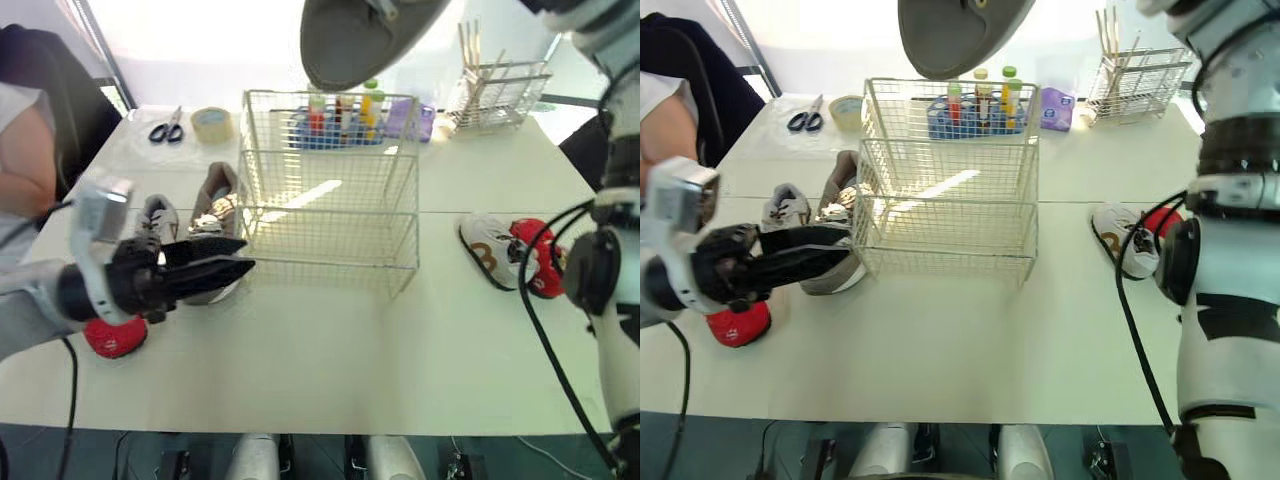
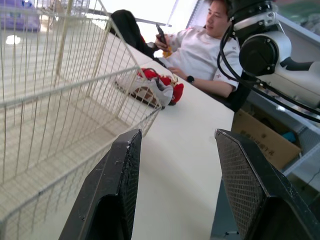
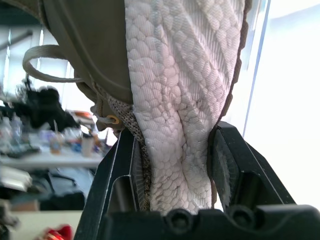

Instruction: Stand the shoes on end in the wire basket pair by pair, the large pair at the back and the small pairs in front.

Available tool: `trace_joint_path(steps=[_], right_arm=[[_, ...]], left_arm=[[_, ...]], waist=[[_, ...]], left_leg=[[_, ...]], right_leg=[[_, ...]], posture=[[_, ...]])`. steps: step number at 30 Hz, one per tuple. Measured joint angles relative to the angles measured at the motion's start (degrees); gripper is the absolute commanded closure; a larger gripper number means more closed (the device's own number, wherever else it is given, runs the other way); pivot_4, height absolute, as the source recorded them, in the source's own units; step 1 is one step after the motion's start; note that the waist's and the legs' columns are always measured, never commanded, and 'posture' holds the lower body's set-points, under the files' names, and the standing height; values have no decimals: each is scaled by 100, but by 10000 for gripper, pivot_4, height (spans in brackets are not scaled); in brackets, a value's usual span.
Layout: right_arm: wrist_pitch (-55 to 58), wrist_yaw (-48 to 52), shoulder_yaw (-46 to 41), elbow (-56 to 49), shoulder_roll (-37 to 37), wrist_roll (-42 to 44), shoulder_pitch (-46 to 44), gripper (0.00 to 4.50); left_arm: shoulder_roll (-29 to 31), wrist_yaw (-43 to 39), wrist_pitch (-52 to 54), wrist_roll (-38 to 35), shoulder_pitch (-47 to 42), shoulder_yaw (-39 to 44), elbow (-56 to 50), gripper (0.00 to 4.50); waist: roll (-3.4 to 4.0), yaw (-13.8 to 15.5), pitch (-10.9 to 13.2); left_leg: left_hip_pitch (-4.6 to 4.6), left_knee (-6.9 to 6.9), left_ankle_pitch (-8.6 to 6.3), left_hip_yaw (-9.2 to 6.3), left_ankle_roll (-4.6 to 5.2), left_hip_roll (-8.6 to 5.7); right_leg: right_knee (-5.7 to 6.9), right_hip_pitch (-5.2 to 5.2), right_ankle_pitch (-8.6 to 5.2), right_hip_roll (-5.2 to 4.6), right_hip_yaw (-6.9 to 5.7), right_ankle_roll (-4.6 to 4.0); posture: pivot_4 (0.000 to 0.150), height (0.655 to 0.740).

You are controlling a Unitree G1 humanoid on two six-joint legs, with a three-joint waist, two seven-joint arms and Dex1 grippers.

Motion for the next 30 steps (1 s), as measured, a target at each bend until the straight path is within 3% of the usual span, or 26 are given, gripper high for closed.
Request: trace_joint_path(steps=[4,7,13,21,27,30], right_arm=[[-1118,407,139,1636,317,-1063,-295,30852],[-1464,546,114,2202,527,-1508,-311,30852],[-2127,506,96,2484,906,-2223,-229,30852],[-1775,513,-241,2781,1054,-2526,285,30852],[-1697,504,-467,2768,1028,-2656,314,2129],[-1734,408,-486,2761,1021,-2796,378,619]], left_arm=[[-67,149,35,-39,538,365,-104,21419],[-182,311,29,-162,884,564,-297,21419],[-263,672,-115,-406,1223,869,-549,21419],[-264,838,-232,-419,1391,906,-621,21419],[-276,877,-339,-403,1343,763,-628,20893],[-282,902,-367,-396,1311,617,-621,20893]], waist=[[5,-85,4],[11,-88,11],[12,-74,12],[13,-75,13],[13,-83,12],[12,-80,12]], left_leg=[[-3,-3,14,-1,-25,4],[-5,-7,16,-1,-30,5],[-4,-7,19,-7,-37,6],[-4,-6,19,-10,-37,1],[-1,-7,20,-10,-39,3],[-1,-7,20,-11,-40,3]], right_leg=[[6,-6,0,-6,4,0],[9,-10,0,-10,4,-1],[9,-6,0,-12,4,-2],[9,-4,0,-17,3,-3],[10,-3,0,-12,3,-4],[10,-2,0,-12,3,-4]], posture=[[1500,7352],[1500,7352],[1500,7352],[1500,7352],[1500,7352],[1500,7352]])
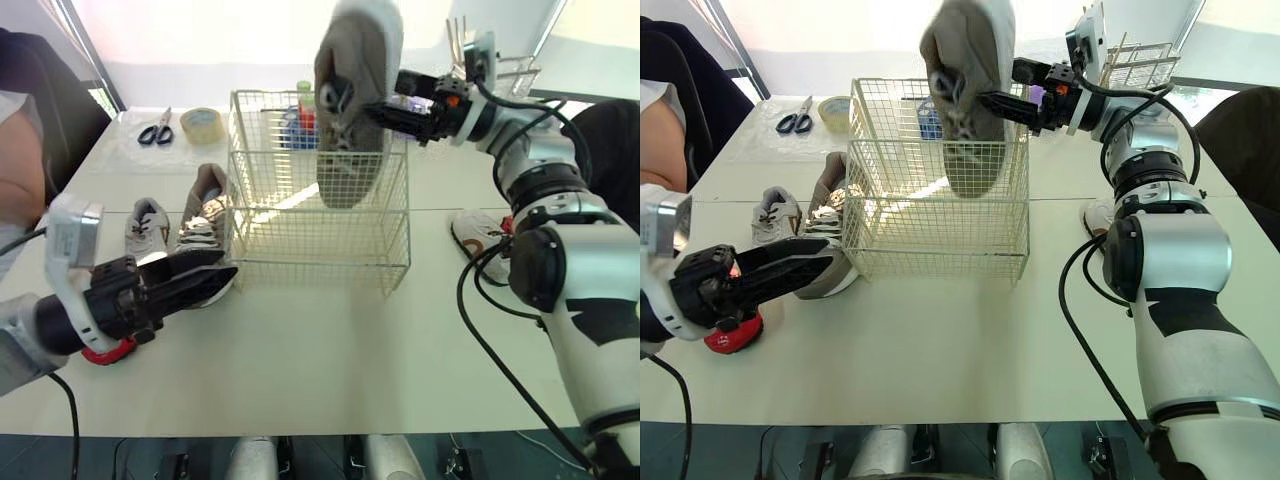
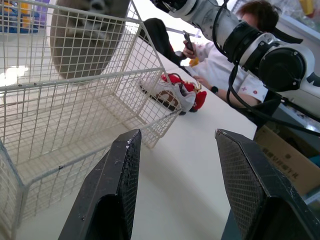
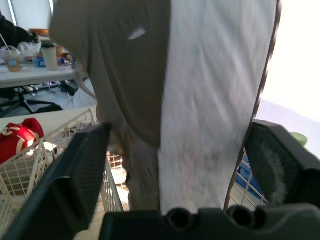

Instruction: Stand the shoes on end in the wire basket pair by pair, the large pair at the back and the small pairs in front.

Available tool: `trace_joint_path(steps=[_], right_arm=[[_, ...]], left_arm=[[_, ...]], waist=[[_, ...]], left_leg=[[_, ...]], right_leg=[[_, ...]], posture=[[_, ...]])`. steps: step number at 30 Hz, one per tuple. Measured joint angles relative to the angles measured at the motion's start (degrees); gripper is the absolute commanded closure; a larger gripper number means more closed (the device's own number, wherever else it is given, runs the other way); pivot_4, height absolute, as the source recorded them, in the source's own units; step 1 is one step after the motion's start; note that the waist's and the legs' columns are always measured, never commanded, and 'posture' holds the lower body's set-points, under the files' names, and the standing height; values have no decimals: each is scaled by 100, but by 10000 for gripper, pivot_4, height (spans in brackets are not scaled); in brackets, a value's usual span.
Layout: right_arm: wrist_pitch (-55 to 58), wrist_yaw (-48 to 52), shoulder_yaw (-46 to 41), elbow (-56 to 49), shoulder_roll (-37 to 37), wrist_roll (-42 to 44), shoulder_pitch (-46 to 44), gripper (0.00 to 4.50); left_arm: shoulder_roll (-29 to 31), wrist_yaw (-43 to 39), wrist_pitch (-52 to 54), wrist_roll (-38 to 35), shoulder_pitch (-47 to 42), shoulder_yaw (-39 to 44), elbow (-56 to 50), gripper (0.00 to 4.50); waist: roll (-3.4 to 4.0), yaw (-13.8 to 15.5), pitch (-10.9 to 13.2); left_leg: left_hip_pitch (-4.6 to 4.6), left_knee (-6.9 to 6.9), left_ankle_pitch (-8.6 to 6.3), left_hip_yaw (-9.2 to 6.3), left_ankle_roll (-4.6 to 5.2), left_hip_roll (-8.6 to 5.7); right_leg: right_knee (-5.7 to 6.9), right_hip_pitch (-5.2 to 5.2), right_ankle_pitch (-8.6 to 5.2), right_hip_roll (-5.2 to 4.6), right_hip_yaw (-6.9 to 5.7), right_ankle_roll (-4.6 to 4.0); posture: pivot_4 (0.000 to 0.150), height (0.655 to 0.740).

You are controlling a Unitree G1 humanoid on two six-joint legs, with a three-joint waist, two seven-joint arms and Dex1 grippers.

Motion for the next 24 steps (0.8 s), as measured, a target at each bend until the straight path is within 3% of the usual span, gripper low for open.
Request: trace_joint_path(steps=[13,19,22,24], right_arm=[[-447,-362,-86,-321,-591,-292,20,619],[-103,-64,-367,-763,-789,-18,2,619],[346,174,-470,-1178,-948,212,2,0],[1085,290,-617,-1916,-1129,584,129,0]], left_arm=[[-55,7,-93,176,-412,-485,140,20893],[-49,-76,-85,221,-561,-578,325,20893],[-22,-66,-64,99,-605,-514,572,13954],[140,-59,-53,130,-830,-251,1116,5939]], waist=[[0,0,0],[1,5,1],[2,10,1],[0,39,4]], left_leg=[[1,0,2,-1,-2,0],[2,0,3,-1,-4,3],[0,0,3,-1,-4,2],[-4,0,4,-11,-6,2]], right_leg=[[1,1,0,3,0,0],[2,1,0,9,0,0],[1,0,0,7,0,0],[3,-2,0,8,-4,0]], posture=[[1500,7352],[1500,7352],[1500,7352],[1500,7352]])
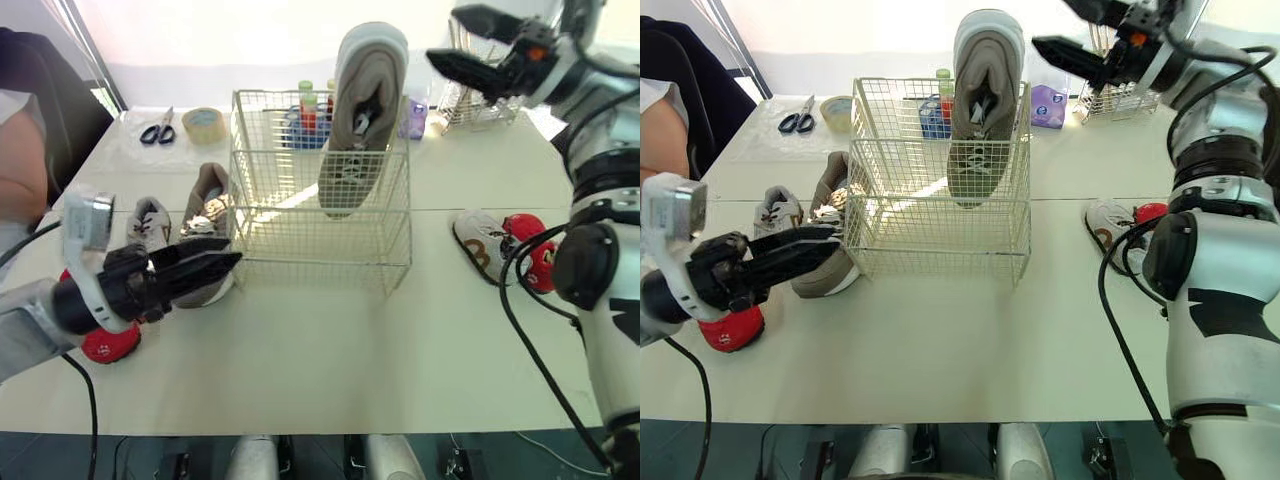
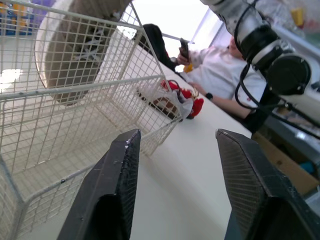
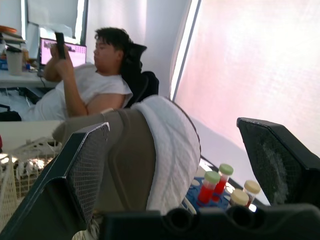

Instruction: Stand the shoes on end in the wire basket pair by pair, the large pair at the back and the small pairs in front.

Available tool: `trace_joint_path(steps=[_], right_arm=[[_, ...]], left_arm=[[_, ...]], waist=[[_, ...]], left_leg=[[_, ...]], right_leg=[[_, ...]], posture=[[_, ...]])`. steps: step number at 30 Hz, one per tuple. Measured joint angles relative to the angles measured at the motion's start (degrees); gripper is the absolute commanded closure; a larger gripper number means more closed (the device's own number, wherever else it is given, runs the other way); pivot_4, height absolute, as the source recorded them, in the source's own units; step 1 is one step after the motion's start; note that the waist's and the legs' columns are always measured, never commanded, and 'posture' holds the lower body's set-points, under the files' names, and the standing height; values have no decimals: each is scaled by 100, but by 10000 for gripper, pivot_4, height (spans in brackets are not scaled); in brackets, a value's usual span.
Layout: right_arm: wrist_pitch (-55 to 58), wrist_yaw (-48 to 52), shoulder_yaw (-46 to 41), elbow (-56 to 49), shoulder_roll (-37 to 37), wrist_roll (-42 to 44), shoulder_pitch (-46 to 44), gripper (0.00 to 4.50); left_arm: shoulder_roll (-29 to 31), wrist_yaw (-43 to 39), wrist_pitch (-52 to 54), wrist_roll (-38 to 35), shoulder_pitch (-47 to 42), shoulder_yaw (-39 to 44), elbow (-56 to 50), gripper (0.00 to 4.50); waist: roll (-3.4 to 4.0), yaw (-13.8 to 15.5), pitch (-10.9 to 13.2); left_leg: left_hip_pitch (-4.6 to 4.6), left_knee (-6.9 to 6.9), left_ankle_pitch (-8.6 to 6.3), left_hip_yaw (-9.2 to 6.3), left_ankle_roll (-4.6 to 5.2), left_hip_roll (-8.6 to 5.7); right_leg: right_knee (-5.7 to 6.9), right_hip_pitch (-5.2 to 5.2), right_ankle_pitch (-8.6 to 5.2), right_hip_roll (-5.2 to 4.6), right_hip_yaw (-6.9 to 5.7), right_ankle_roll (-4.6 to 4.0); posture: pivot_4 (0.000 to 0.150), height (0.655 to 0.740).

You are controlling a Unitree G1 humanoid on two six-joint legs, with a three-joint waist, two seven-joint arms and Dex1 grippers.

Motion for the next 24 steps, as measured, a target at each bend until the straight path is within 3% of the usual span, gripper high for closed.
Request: trace_joint_path(steps=[1,4,5,7,9,12,15,20,24], right_arm=[[576,67,-77,-653,-140,307,133,0],[2399,392,33,-3195,-502,1374,1131,0],[3129,528,232,-4273,-606,1840,1659,0],[3932,593,645,-5399,-642,2344,2254,0],[4523,550,1248,-6454,-772,2543,2842,0],[4959,559,1598,-7323,-945,2832,3256,0],[4986,444,1684,-7848,-1032,2917,3322,0],[4737,28,1965,-8250,-1108,2567,3676,0],[4744,-212,1944,-8343,-1166,2547,3741,0]], left_arm=[[158,0,-30,133,-169,237,470,928],[622,-121,-170,936,-727,283,1833,928],[860,-302,-168,1367,-984,116,2511,928],[1075,-697,-140,1974,-1409,-358,3266,928],[1110,-1619,-142,2897,-2302,-1419,4201,928],[702,-2690,-358,4228,-3630,-2696,5689,928],[202,-3511,-742,5370,-4716,-3445,6991,928],[-653,-4221,-1573,6769,-5829,-4047,8508,928],[-1142,-4427,-1999,7442,-6269,-4066,9269,928]], waist=[[2,6,0],[-2,20,-6],[-1,20,-8],[1,-25,-7],[1,8,-8],[-6,144,-8],[-39,198,-16],[-71,229,-16],[-84,192,-10]], left_leg=[[3,-2,0,-3,0,0],[8,-9,-1,-13,0,0],[10,-9,-1,-15,1,1],[13,-9,-12,-1,20,0],[12,-3,-18,2,28,-3],[0,6,-16,4,32,-9],[-10,14,-7,11,17,-14],[-17,26,-24,27,45,-10],[-32,31,-24,25,47,-6]], right_leg=[[0,2,0,1,-1,0],[0,10,-1,2,-10,1],[1,11,-2,3,-15,1],[2,8,-1,4,-20,2],[6,5,-1,7,-24,2],[6,0,0,13,-25,2],[4,-3,0,13,-26,3],[-3,-6,1,-4,-24,6],[-3,-16,5,-5,-24,12]], posture=[[1500,7352],[1500,7352],[1500,7352],[1500,7352],[1500,7352],[1500,7352],[1500,7352],[1500,7352],[1500,7352]])
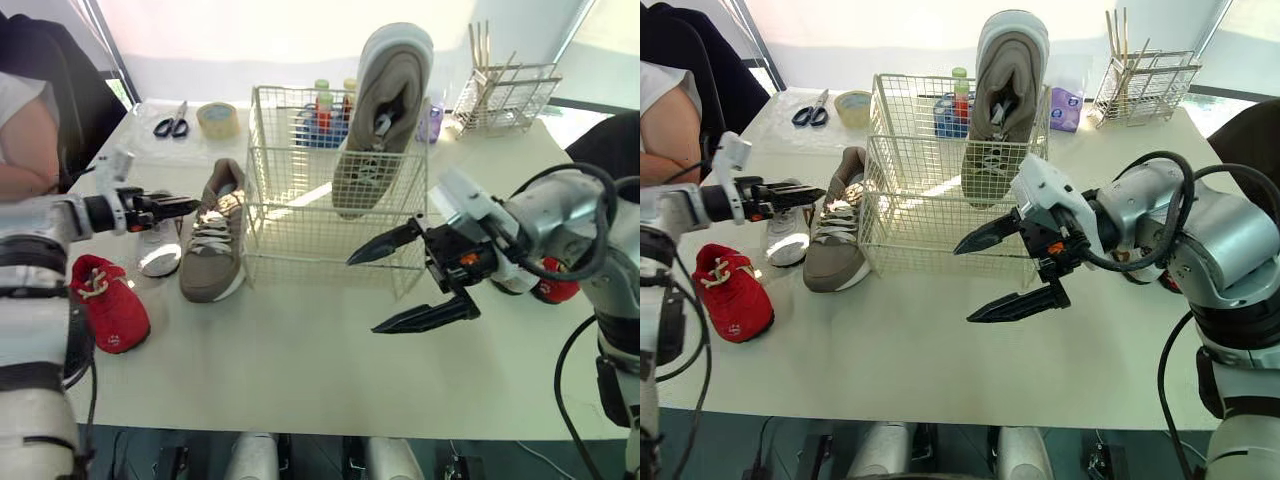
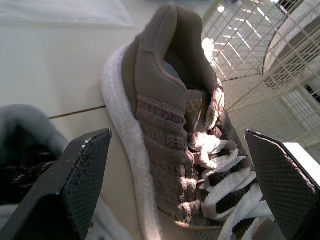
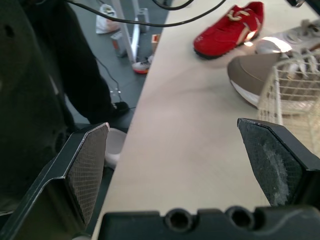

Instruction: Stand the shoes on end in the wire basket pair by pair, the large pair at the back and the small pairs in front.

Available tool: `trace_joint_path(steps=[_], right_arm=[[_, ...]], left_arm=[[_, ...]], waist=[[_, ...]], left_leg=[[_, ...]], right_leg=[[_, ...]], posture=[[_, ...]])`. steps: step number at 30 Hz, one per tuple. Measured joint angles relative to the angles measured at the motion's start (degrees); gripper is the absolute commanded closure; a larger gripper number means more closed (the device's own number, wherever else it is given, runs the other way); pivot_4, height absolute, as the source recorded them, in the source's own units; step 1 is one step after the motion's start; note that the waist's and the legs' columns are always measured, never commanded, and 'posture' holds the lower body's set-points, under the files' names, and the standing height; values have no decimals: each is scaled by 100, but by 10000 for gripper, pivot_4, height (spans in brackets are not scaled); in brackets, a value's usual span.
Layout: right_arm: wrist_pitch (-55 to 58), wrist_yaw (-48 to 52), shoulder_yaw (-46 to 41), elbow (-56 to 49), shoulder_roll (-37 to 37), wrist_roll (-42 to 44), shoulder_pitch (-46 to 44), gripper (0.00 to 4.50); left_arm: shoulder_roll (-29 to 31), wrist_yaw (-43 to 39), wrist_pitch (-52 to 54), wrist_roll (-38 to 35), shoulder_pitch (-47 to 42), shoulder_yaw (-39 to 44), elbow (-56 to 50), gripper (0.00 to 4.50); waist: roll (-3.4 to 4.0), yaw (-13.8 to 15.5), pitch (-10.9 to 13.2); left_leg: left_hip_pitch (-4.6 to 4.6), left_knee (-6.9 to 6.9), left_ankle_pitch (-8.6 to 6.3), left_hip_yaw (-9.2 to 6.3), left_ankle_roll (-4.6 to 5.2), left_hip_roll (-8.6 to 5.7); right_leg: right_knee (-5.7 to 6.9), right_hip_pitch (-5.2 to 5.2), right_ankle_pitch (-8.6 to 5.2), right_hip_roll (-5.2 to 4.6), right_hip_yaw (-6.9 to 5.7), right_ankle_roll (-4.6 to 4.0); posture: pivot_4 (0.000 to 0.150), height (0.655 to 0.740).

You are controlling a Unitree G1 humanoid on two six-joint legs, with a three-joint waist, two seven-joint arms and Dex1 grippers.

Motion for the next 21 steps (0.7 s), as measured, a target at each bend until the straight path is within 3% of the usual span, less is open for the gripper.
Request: trace_joint_path(steps=[6,9,12,16,17,21], right_arm=[[133,-273,-197,-179,-251,149,123,0],[152,-355,-263,-179,-393,155,116,0],[143,-387,-283,-171,-399,151,114,0],[3,-398,-276,-67,-400,104,111,0],[-22,-398,-270,-53,-400,75,110,0],[-144,-380,-202,39,-398,-23,97,0]], left_arm=[[-377,-231,-315,692,-207,27,430,928],[-586,-134,-582,1042,-181,29,485,9017],[-659,61,-781,1225,-171,126,506,23458],[-758,159,-796,1300,-76,389,539,39258],[-761,159,-773,1302,-62,450,542,41052],[-782,191,-629,1283,-51,743,555,41052]], waist=[[-1,-52,0],[-2,-39,-1],[-1,-26,-3],[-1,-29,-3],[-1,-34,-3],[-1,-43,-3]], left_leg=[[-1,0,-3,-5,6,1],[-1,0,-14,-11,25,1],[0,3,-14,-11,26,0],[-1,23,-19,-10,33,0],[-2,33,-20,-10,34,2],[-18,67,-42,-11,70,3]], right_leg=[[6,-2,-1,1,0,1],[6,0,0,0,-1,1],[6,1,0,-4,-1,1],[8,9,-1,-4,-2,4],[11,10,-2,-4,-2,7],[19,9,-1,-7,-2,19]], posture=[[1500,7352],[1500,7352],[1500,7352],[1500,7352],[1500,7352],[1500,7352]])
